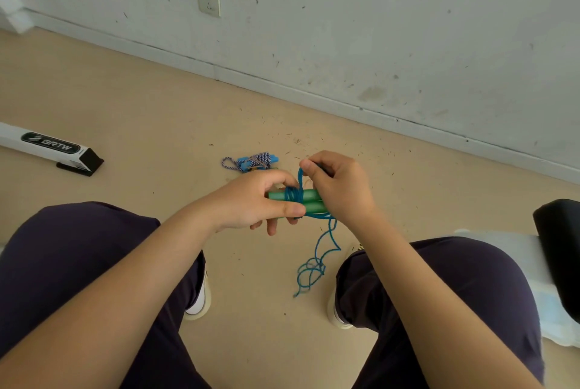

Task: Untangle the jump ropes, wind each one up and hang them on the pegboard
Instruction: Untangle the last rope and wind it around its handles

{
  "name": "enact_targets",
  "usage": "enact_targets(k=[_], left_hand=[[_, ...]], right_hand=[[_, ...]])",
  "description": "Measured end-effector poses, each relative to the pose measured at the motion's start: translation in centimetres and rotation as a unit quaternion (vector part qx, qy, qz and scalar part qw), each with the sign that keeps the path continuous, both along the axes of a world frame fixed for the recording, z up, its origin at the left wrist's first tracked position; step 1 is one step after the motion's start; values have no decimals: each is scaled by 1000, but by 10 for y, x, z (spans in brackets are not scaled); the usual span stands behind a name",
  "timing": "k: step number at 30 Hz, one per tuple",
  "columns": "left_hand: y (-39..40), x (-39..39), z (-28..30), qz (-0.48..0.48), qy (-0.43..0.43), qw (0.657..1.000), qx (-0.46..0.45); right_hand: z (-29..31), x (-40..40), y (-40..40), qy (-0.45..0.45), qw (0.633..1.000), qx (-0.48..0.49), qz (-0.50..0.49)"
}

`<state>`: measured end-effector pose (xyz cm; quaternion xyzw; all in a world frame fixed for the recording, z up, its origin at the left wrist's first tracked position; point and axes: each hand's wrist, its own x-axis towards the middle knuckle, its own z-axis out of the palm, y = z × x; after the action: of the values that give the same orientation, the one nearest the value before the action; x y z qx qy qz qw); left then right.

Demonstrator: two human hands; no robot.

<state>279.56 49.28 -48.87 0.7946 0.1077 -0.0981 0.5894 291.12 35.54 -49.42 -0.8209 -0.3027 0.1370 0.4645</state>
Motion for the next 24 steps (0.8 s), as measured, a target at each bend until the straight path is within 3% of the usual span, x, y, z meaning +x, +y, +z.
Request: enact_targets(k=[8, 13, 21, 24], left_hand=[[-2, 0, -10, 9, 1, 999, 49], [0, 0, -11, 30, -56, 997, 37], [4, 3, -10, 88, -115, 988, -61], [6, 3, -10, 101, -106, 985, -95]], right_hand=[[2, 4, -5, 88, 996, -25, 20], [3, 6, -5, 120, 989, -73, 37], [12, 8, -10, 280, 956, 47, 69], [9, 4, -9, 285, 954, 74, 64]])
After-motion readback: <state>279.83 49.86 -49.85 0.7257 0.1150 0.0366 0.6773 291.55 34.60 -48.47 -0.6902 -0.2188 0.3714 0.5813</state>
